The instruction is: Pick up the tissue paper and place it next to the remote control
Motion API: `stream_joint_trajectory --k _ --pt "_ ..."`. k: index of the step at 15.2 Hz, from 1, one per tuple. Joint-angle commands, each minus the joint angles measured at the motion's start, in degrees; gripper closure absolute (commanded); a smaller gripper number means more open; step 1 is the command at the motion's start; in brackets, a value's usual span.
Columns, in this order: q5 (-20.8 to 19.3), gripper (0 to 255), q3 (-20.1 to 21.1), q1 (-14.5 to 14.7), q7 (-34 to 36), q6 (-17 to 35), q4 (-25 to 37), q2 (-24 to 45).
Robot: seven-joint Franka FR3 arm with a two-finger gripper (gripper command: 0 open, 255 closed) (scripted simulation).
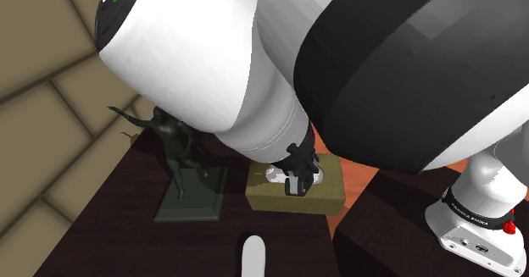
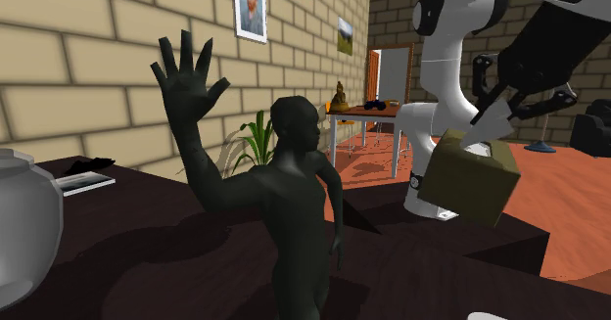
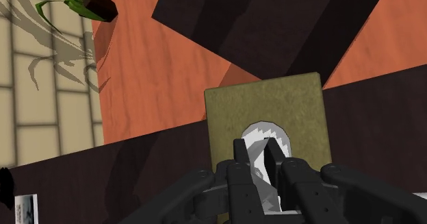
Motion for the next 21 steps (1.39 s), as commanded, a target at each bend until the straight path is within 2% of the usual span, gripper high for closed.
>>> stream_joint_trajectory --k 1,21 --pt "0.1 255 -0.1 -0.1 0.3 1.4 -1.4 0.0" --pt "-0.5 255 -0.5 -0.6 4.4 15.4 -13.7 2.6"
